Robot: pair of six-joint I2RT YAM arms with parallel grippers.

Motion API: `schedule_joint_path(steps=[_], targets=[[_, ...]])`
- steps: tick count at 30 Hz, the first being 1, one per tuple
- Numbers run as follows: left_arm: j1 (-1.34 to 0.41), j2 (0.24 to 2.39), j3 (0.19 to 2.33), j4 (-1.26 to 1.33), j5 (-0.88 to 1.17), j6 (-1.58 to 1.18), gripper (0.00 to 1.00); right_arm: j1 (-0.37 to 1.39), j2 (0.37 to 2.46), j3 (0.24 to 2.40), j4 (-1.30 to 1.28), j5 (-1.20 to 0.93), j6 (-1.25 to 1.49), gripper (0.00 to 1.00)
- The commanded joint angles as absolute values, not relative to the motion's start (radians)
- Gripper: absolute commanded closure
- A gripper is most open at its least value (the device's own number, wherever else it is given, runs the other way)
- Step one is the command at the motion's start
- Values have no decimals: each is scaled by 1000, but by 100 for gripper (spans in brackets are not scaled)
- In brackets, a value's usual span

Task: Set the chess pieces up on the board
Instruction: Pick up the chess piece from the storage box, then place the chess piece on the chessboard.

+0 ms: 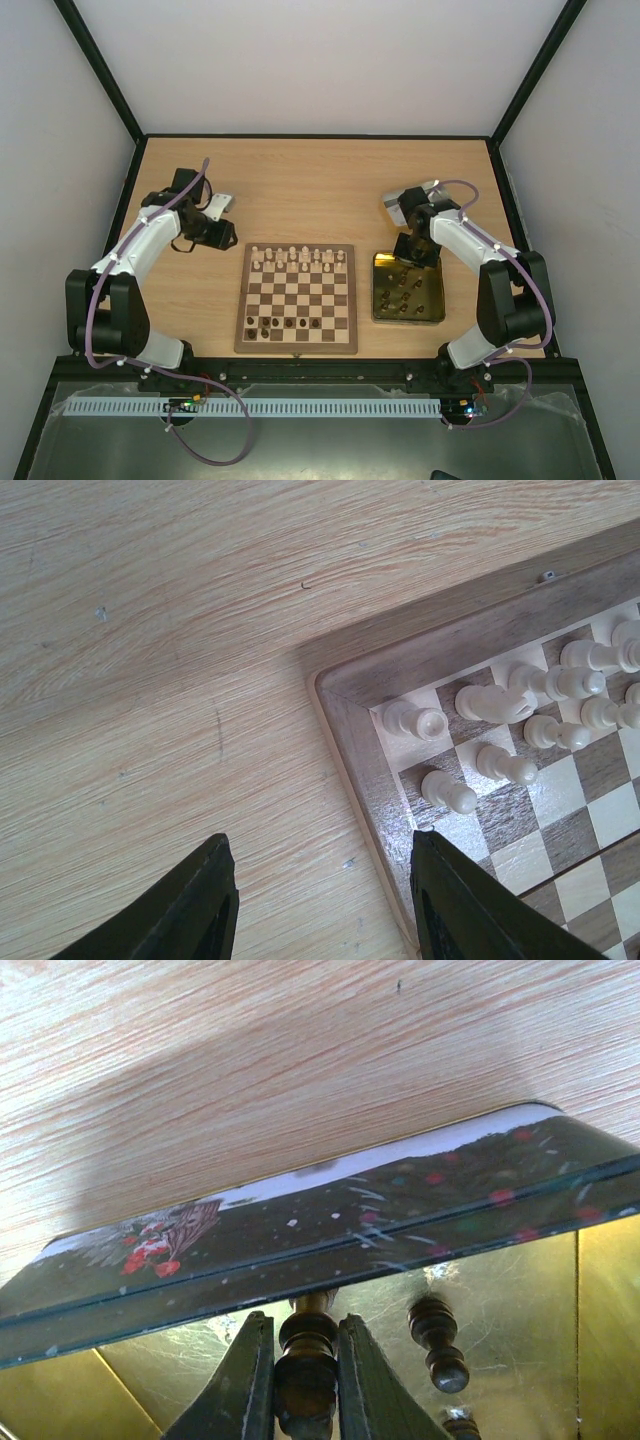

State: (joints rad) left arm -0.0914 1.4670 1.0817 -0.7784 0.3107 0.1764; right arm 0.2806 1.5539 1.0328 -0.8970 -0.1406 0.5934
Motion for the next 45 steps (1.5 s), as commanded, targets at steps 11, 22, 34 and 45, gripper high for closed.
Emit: schedule_joint_path(steps=[11, 22, 34, 45], targets=[[-97, 1473, 1097, -795, 318, 183, 52, 281, 1532, 1103, -991, -149, 561, 98], [-97, 1471, 1098, -793, 317, 183, 52, 301, 1510, 1148, -1028, -180, 566, 98], [-101, 1476, 1099, -793, 305, 184, 52, 547, 1485, 1355, -1096, -141, 708, 98], [-111, 1480, 1099, -793, 287, 185, 52, 902, 1538, 1441, -1168, -4, 866, 98]])
